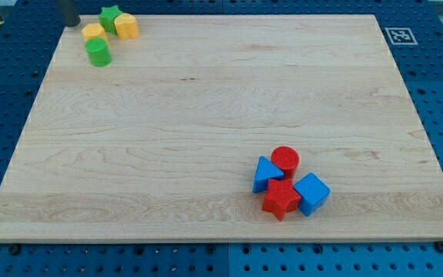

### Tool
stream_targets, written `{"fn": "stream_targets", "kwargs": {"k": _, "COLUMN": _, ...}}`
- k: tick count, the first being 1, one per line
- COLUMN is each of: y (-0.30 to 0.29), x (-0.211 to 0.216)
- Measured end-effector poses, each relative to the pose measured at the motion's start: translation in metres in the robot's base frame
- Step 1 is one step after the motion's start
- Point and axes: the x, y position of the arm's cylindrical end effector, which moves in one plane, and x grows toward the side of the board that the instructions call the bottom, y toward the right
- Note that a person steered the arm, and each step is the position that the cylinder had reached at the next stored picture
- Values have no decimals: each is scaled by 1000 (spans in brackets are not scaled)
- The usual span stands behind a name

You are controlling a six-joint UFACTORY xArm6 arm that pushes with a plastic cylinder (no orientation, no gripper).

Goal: Push the green star and yellow heart closer to the green circle

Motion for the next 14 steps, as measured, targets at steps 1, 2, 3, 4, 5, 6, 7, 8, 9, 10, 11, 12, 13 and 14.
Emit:
{"fn": "stream_targets", "kwargs": {"k": 1, "y": 0, "x": -10}}
{"fn": "stream_targets", "kwargs": {"k": 2, "y": 1, "x": -19}}
{"fn": "stream_targets", "kwargs": {"k": 3, "y": 4, "x": -19}}
{"fn": "stream_targets", "kwargs": {"k": 4, "y": 21, "x": -19}}
{"fn": "stream_targets", "kwargs": {"k": 5, "y": 61, "x": -19}}
{"fn": "stream_targets", "kwargs": {"k": 6, "y": 89, "x": -18}}
{"fn": "stream_targets", "kwargs": {"k": 7, "y": 90, "x": -18}}
{"fn": "stream_targets", "kwargs": {"k": 8, "y": 117, "x": -18}}
{"fn": "stream_targets", "kwargs": {"k": 9, "y": 138, "x": -18}}
{"fn": "stream_targets", "kwargs": {"k": 10, "y": 144, "x": -18}}
{"fn": "stream_targets", "kwargs": {"k": 11, "y": 164, "x": -18}}
{"fn": "stream_targets", "kwargs": {"k": 12, "y": 174, "x": -14}}
{"fn": "stream_targets", "kwargs": {"k": 13, "y": 173, "x": 10}}
{"fn": "stream_targets", "kwargs": {"k": 14, "y": 157, "x": 43}}
